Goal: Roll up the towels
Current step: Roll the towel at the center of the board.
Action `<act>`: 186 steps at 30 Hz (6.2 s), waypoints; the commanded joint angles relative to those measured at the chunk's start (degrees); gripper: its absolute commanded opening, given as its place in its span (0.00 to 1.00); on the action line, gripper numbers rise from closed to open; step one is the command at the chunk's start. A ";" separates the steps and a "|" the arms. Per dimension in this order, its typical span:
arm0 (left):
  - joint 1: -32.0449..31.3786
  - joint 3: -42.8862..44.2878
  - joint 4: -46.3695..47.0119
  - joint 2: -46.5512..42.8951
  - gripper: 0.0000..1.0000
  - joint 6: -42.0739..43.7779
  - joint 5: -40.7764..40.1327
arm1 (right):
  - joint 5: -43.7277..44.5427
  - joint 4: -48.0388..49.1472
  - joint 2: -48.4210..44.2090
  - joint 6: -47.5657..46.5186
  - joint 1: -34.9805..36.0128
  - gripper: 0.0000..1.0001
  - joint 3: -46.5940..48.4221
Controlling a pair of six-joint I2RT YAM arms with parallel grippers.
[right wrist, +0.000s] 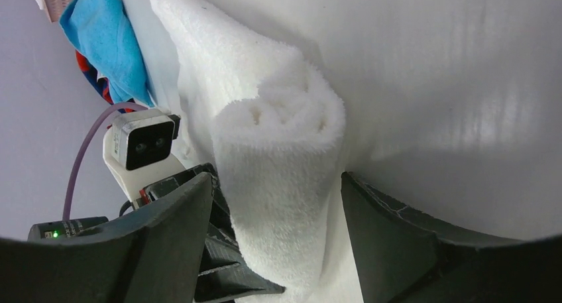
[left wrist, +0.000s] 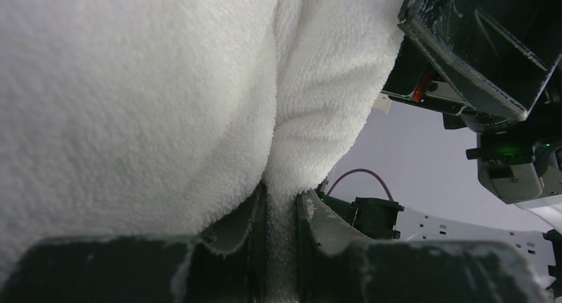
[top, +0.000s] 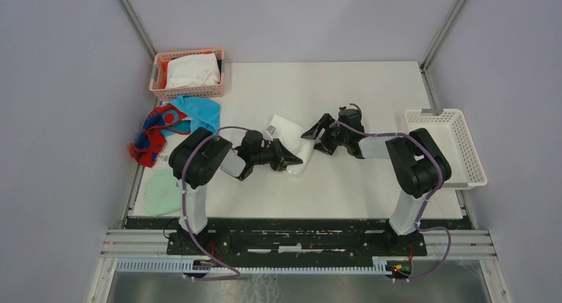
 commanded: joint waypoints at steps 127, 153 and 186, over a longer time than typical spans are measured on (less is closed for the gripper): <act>-6.17 5.60 -54.32 -20.72 0.46 27.08 -24.27 | 25.04 -46.94 -0.05 -9.22 5.36 0.21 19.87; -40.69 28.17 -52.79 -10.82 0.71 61.85 -82.06 | 26.28 -56.66 3.24 -7.51 6.85 0.15 26.17; -14.28 17.51 -46.02 -10.57 0.17 38.54 -18.63 | 14.81 -24.88 -14.93 -7.53 2.06 0.77 6.37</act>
